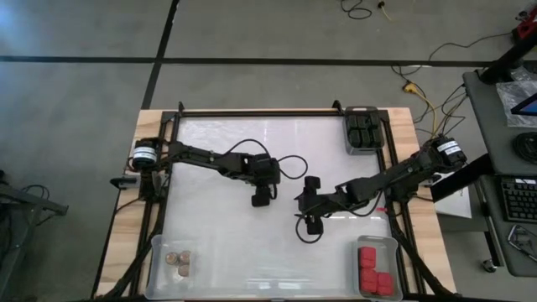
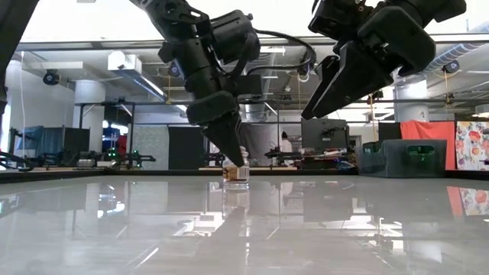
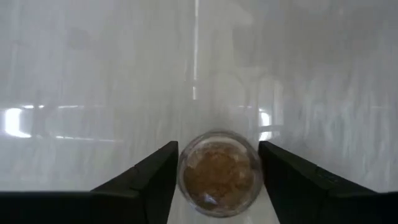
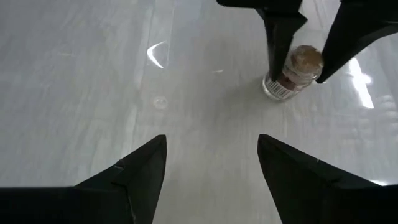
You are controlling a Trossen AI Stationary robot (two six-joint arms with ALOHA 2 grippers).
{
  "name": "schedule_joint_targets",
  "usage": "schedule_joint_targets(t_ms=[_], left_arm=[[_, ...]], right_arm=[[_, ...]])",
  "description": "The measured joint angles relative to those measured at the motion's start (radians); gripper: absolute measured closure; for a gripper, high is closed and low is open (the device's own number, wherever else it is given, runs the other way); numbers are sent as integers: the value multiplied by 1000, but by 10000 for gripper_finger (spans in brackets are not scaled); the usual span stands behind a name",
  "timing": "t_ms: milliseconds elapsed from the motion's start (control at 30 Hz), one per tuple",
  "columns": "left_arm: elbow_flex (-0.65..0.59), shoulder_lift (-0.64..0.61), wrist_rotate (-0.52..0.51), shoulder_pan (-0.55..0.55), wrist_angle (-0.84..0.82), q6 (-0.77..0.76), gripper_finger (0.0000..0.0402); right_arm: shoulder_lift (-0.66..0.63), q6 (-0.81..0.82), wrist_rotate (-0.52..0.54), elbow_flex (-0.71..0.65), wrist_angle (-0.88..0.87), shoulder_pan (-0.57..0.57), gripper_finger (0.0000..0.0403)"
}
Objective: Sort spices by type
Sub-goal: Put the brown seasoning bottle into the transparent bin
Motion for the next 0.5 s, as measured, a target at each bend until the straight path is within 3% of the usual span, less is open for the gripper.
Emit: schedule_joint_targets(t_ms=[200,367,500], left_arm=[[2,0,-11,0,6,2,242],[2,-14,-17,-14,-27,-48,242],[46,-47,-13,-76,-155,-140,242]], right_arm=[[0,5,-1,0,-1,0,170],[0,7,-1,0,-16,0,171],[0,3,-1,0,-55,0,166]])
